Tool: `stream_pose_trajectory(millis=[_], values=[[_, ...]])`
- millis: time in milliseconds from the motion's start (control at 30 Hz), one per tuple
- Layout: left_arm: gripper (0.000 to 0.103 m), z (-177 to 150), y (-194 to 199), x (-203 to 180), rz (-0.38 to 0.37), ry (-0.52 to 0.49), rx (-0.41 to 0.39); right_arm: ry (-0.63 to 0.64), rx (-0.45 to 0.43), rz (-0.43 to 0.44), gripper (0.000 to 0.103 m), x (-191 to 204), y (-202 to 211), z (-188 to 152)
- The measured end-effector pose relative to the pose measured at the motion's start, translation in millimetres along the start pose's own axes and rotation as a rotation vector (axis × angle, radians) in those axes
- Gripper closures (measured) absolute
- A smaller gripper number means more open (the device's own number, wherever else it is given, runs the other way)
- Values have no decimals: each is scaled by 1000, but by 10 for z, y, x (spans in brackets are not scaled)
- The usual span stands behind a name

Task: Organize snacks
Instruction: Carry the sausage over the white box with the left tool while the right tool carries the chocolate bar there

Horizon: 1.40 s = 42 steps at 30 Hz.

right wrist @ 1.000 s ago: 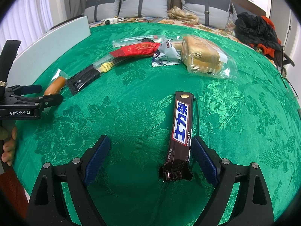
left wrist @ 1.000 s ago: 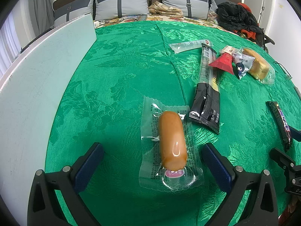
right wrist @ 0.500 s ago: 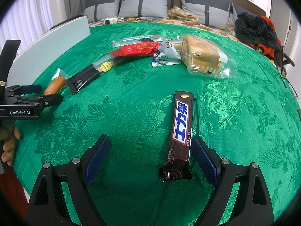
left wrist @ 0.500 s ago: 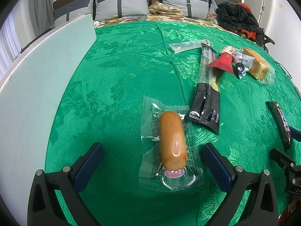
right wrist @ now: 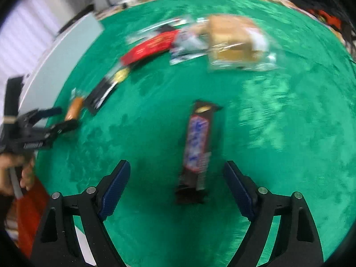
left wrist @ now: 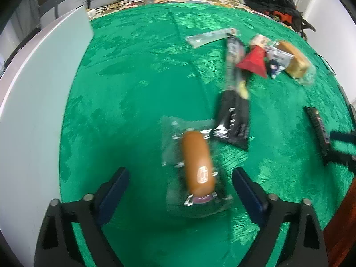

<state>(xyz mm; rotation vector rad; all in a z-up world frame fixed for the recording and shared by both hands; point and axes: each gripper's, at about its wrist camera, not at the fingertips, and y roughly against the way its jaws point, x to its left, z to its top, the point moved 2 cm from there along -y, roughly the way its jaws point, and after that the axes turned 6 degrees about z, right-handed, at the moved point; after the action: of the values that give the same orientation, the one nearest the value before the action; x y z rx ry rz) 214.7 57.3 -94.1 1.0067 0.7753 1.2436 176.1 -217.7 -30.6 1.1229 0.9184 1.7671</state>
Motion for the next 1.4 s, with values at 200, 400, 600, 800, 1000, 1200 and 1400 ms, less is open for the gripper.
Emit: stream_pose_trajectory(millis=[200, 400, 600, 800, 1000, 1200, 1400], values=[[42, -6, -26, -99, 40, -13, 29, -10, 80, -21, 17, -44, 68, 208], [68, -60, 62, -109, 16, 9, -12, -5, 160, -81, 80, 67, -216, 291], [71, -216, 293, 50, -99, 113, -57, -131, 96, -17, 85, -126, -35, 259], [71, -291, 615, 172, -236, 236, -129, -229, 4, 144, 85, -169, 328, 336], [71, -181, 1158, 402, -331, 316, -245, -218, -65, 294, 85, 291, 653, 621], [70, -71, 1859, 1181, -292, 374, -401, -81, -112, 429, 85, 1358, 858, 1028], [69, -235, 2053, 2233, -72, 453, -412, 89, -103, 560, 85, 2783, 698, 1412]])
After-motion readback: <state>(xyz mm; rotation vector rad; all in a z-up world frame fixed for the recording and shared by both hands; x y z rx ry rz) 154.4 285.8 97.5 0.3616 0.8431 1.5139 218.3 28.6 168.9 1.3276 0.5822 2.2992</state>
